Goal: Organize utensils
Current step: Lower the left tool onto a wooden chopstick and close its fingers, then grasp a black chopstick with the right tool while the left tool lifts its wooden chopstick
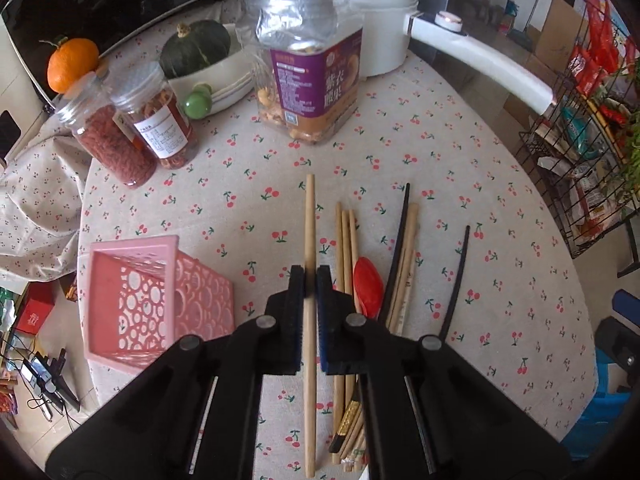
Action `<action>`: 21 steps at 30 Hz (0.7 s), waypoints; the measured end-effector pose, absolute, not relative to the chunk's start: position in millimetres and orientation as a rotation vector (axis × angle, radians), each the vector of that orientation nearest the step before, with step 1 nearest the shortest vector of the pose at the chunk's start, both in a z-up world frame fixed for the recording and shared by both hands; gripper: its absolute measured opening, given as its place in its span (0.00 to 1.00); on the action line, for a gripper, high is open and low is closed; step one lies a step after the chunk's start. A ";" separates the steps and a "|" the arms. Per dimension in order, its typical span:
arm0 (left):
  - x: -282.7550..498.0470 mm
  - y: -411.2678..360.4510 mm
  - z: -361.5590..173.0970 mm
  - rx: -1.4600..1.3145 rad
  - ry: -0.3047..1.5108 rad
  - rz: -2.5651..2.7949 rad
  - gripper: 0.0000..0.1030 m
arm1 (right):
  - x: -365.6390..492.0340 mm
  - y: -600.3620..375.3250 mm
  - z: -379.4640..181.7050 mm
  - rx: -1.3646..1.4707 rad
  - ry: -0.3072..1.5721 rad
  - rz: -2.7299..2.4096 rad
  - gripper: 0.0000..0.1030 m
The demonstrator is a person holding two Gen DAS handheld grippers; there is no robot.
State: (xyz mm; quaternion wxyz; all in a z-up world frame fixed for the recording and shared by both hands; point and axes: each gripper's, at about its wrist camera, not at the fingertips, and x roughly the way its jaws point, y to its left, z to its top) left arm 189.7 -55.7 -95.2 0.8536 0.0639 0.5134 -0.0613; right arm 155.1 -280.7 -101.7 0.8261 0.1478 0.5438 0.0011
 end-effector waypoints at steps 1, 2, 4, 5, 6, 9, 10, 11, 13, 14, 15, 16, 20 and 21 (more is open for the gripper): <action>183.3 -51.2 -86.9 0.130 1.048 -0.140 0.07 | 155.3 -280.1 -103.5 0.313 1.160 0.004 0.89; 176.5 -47.7 -78.4 0.124 1.018 -0.153 0.07 | 155.6 -278.6 -105.1 0.311 1.165 0.004 0.89; 163.5 -36.4 -67.0 0.112 0.965 -0.172 0.07 | 157.0 -274.9 -108.5 0.303 1.176 0.010 0.89; 157.9 -30.9 -63.1 0.101 0.945 -0.182 0.07 | 157.8 -272.7 -110.3 0.300 1.182 0.015 0.89; 149.2 -26.2 -57.9 0.092 0.926 -0.188 0.07 | 158.4 -270.9 -112.1 0.297 1.187 0.018 0.89; 126.0 -10.5 -50.8 0.062 0.876 -0.205 0.07 | 160.4 -264.0 -118.9 0.272 1.204 0.005 0.89; 118.6 -5.5 -47.9 0.050 0.860 -0.209 0.07 | 161.5 -262.0 -122.2 0.266 1.211 -0.001 0.89; 113.1 0.3 -46.4 0.034 0.846 -0.214 0.07 | 163.1 -260.4 -125.9 0.263 1.218 -0.004 0.89; 103.0 9.1 -44.7 0.010 0.819 -0.222 0.07 | 167.9 -255.8 -135.6 0.265 1.239 -0.011 0.89; 100.0 11.9 -44.0 0.002 0.808 -0.223 0.07 | 171.0 -252.9 -141.2 0.262 1.252 -0.012 0.89; 98.3 14.3 -43.0 -0.007 0.803 -0.228 0.07 | 174.7 -248.9 -147.1 0.254 1.266 -0.013 0.89; 97.4 16.2 -41.6 -0.014 0.798 -0.237 0.07 | 178.9 -243.8 -152.8 0.241 1.280 -0.015 0.89; 89.1 23.6 -38.2 -0.002 0.763 -0.245 0.07 | 200.8 -222.3 -169.7 0.210 1.296 -0.004 0.80; 88.9 26.3 -37.8 -0.006 0.763 -0.247 0.07 | 207.1 -217.7 -173.9 0.216 1.301 0.002 0.79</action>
